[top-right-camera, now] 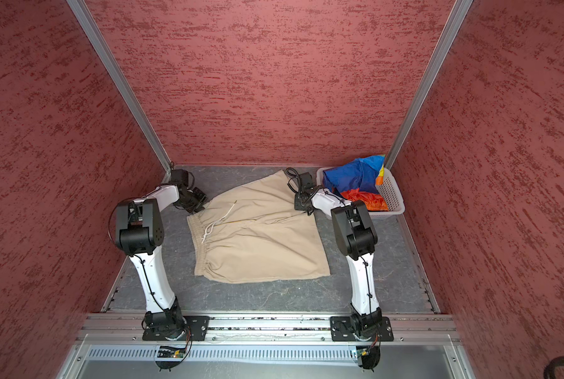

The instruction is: Fold and stack the shorts

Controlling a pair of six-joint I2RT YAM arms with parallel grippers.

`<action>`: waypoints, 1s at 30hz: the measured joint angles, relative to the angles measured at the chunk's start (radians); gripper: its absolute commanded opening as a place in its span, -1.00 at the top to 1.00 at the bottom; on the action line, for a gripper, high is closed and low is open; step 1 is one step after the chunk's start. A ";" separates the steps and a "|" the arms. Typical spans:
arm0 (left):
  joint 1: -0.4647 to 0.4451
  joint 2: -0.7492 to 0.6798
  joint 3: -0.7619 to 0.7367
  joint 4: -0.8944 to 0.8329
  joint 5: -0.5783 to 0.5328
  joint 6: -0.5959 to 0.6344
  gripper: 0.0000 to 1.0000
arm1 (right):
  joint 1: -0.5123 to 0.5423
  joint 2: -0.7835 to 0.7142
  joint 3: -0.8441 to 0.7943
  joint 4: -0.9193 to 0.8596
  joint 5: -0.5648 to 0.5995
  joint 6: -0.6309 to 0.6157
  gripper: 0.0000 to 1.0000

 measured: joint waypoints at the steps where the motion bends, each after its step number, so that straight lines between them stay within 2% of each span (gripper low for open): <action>1: 0.000 0.000 0.000 0.000 0.003 0.000 0.23 | 0.000 0.000 -0.006 0.008 0.001 0.004 0.76; 5: -0.005 -0.001 0.005 -0.006 0.016 0.005 0.12 | 0.000 -0.004 -0.010 0.026 -0.003 0.016 0.63; 10: -0.032 -0.035 0.045 -0.061 0.026 0.025 -0.11 | 0.010 -0.059 -0.010 0.029 -0.023 0.028 0.31; 12: -0.047 -0.092 0.047 -0.078 0.024 0.030 -0.21 | 0.018 -0.103 -0.011 0.030 -0.023 0.029 0.16; 15: -0.066 -0.239 0.039 -0.104 0.016 0.046 -0.51 | 0.043 -0.206 -0.045 0.042 -0.016 0.026 -0.04; 16: -0.072 -0.304 0.026 -0.106 0.010 0.053 -0.62 | 0.055 -0.251 -0.071 0.046 -0.012 0.026 -0.07; 17: -0.077 -0.360 0.009 -0.108 0.002 0.052 -0.64 | 0.065 -0.288 -0.097 0.050 -0.009 0.023 -0.09; 21: -0.109 -0.653 -0.156 -0.122 -0.043 0.066 -0.55 | 0.108 -0.472 -0.272 0.064 0.019 0.023 -0.12; 24: -0.153 -0.848 -0.344 -0.162 -0.082 0.067 -0.22 | 0.125 -0.602 -0.443 0.046 0.030 0.029 -0.07; 26: -0.191 -0.943 -0.460 -0.215 -0.107 0.067 0.01 | 0.126 -0.689 -0.554 0.008 0.033 0.038 0.14; 27: -0.213 -0.988 -0.518 -0.246 -0.121 0.063 0.07 | 0.126 -0.742 -0.617 -0.020 0.036 0.047 0.33; 28: -0.230 -1.025 -0.566 -0.280 -0.129 0.061 0.08 | 0.126 -0.781 -0.660 -0.045 0.036 0.054 0.45; 30: -0.265 -1.118 -0.666 -0.350 -0.146 0.043 0.06 | 0.126 -0.873 -0.750 -0.111 0.033 0.076 0.57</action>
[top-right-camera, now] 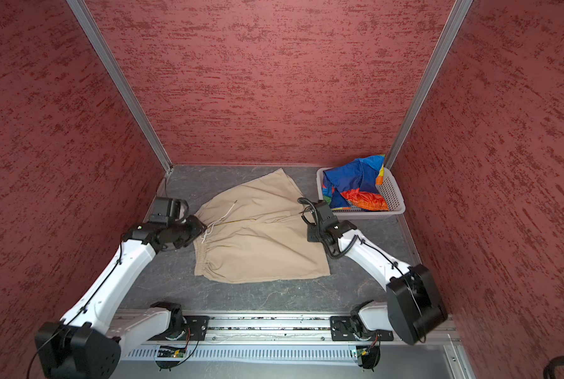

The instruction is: Fold and stack the shorts

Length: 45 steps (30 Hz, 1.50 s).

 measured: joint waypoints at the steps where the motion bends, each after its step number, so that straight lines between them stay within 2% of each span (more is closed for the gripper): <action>1: -0.011 -0.037 -0.035 -0.029 -0.007 -0.010 -0.03 | 0.000 -0.032 -0.031 -0.029 -0.003 0.009 0.58; 3: -0.035 -0.114 -0.098 -0.080 -0.019 -0.039 -0.25 | 0.007 -0.084 -0.080 -0.083 -0.010 0.031 0.49; 5: -0.056 -0.175 -0.151 -0.115 -0.027 -0.072 -0.34 | 0.032 -0.116 -0.106 -0.139 -0.026 0.068 0.38; 10: -0.108 -0.197 -0.249 -0.129 -0.029 -0.148 -0.34 | 0.092 -0.105 -0.108 -0.186 -0.076 0.151 0.22; 20: -0.167 -0.043 -0.339 -0.028 -0.045 -0.215 -0.30 | 0.122 -0.074 -0.181 -0.221 -0.085 0.241 -0.09; 29: -0.167 0.015 -0.363 0.052 -0.068 -0.222 -0.33 | 0.123 0.011 -0.197 -0.177 -0.095 0.269 -0.12; 31: -0.164 0.019 -0.377 0.070 -0.069 -0.223 -0.33 | 0.123 0.013 -0.197 -0.168 -0.095 0.269 -0.04; 33: -0.158 0.026 -0.388 0.086 -0.068 -0.224 -0.19 | 0.123 0.013 -0.197 -0.159 -0.094 0.271 0.15; 36: -0.143 0.035 -0.393 0.108 -0.068 -0.227 0.11 | 0.123 0.013 -0.202 -0.137 -0.093 0.282 0.58; 40: -0.132 0.045 -0.397 0.137 -0.055 -0.222 0.63 | 0.123 0.007 -0.212 -0.111 -0.096 0.294 0.97; 43: -0.126 0.047 -0.405 0.152 -0.042 -0.220 0.95 | 0.125 0.000 -0.212 -0.108 -0.097 0.297 1.00; 45: -0.122 0.039 -0.406 0.152 -0.035 -0.225 1.00 | 0.124 -0.011 -0.210 -0.117 -0.094 0.296 1.00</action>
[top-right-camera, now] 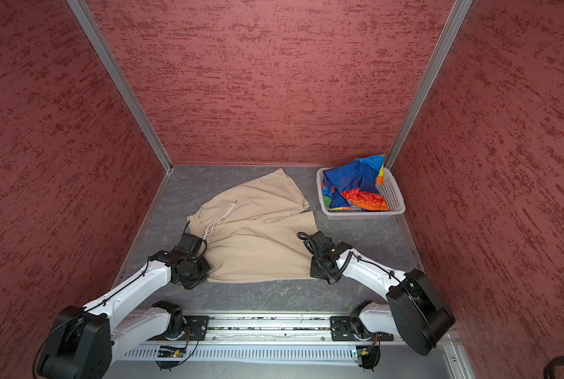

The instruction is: Fold and stack the shorts

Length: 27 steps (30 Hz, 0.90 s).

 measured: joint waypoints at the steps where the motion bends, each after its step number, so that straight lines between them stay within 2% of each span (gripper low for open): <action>1: 0.001 -0.007 0.000 -0.003 0.002 -0.002 1.00 | 0.000 -0.008 0.004 -0.009 0.003 -0.001 1.00; 7: 0.008 -0.140 0.034 -0.104 0.004 -0.021 1.00 | -0.005 -0.080 0.148 -0.114 0.066 -0.027 1.00; 14: 0.020 -0.280 0.235 -0.253 -0.011 -0.029 1.00 | -0.019 -0.132 0.351 -0.188 0.155 -0.067 1.00; 20: 0.064 -0.284 0.350 -0.332 0.014 -0.020 1.00 | -0.030 -0.118 0.478 -0.208 0.204 -0.119 1.00; 27: 0.169 -0.189 0.557 -0.335 0.079 0.046 1.00 | -0.097 0.015 0.716 -0.154 0.217 -0.218 1.00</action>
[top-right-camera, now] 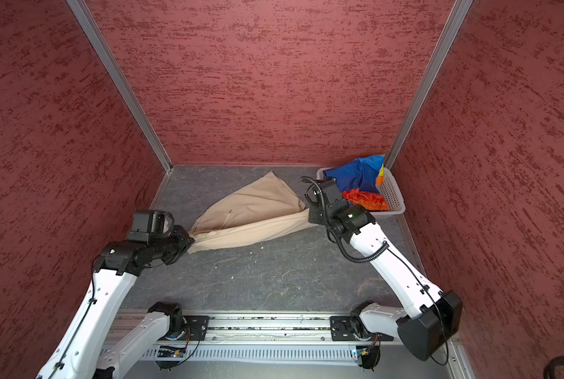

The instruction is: Fold and stack the shorts

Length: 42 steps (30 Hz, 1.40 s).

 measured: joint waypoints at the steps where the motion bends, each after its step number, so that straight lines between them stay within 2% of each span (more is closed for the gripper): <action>1: 0.012 0.014 0.019 0.005 0.011 0.011 1.00 | -0.008 0.026 0.030 0.013 0.000 -0.013 1.00; 6: 0.094 0.123 0.064 0.054 0.088 0.055 1.00 | -0.046 0.225 0.227 0.074 -0.009 -0.077 1.00; 18: 0.242 0.352 0.031 0.208 0.195 0.117 1.00 | -0.079 0.800 0.664 0.111 -0.086 -0.158 1.00; 26: 0.303 0.592 -0.060 0.368 0.222 0.126 1.00 | -0.080 1.225 1.131 0.075 -0.175 -0.166 1.00; 28: 0.304 0.648 -0.073 0.406 0.227 0.125 1.00 | -0.080 1.300 1.210 0.080 -0.185 -0.166 0.93; 32: 0.305 0.748 -0.095 0.457 0.230 0.125 0.91 | -0.083 1.367 1.231 0.127 -0.200 -0.154 0.68; 34: 0.310 0.776 -0.105 0.463 0.229 0.125 0.90 | -0.090 1.389 1.230 0.174 -0.201 -0.141 0.65; 37: 0.316 0.778 -0.108 0.465 0.227 0.125 0.89 | -0.109 1.411 1.229 0.244 -0.203 -0.121 0.41; 40: 0.319 0.776 -0.103 0.457 0.219 0.125 0.90 | -0.124 1.424 1.229 0.303 -0.203 -0.108 0.40; 42: 0.320 0.768 -0.095 0.442 0.209 0.125 0.89 | -0.131 1.426 1.229 0.321 -0.203 -0.103 0.47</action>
